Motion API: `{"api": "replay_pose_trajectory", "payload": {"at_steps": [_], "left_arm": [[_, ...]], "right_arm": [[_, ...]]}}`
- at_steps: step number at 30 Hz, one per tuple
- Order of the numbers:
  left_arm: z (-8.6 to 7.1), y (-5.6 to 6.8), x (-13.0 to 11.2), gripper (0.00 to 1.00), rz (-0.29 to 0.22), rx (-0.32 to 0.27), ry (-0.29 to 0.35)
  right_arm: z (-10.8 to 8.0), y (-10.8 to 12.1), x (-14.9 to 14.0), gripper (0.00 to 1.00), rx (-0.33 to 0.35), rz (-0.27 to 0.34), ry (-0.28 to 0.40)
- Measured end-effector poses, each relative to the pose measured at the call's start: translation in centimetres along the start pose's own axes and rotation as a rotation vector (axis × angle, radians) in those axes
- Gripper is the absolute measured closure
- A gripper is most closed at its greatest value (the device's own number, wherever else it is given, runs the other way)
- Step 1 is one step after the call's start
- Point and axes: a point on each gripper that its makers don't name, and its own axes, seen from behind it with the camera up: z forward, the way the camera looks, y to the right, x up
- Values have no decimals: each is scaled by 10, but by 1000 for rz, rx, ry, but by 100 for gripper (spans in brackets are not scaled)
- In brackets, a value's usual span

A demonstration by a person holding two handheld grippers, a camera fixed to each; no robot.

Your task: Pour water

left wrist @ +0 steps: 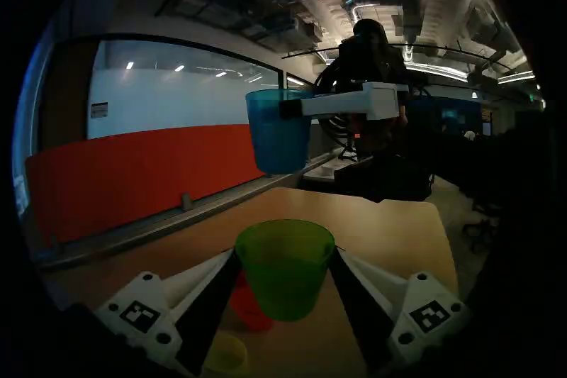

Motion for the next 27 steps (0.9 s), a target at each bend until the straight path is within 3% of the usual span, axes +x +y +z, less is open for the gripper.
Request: {"api": "replay_pose_trajectory", "payload": {"at_steps": [15,21,27], "left_arm": [[-4,-1,-17,14,-1,0,-47],[-3,2,-29,14,12,-10,-95],[-2,4,-45,14,22,-15,-155]], "right_arm": [[-9,9,-28,8,-24,5,-42],[-16,12,-48,8,-26,10,-80],[-23,17,-67,8,-39,-25,-136]]}}
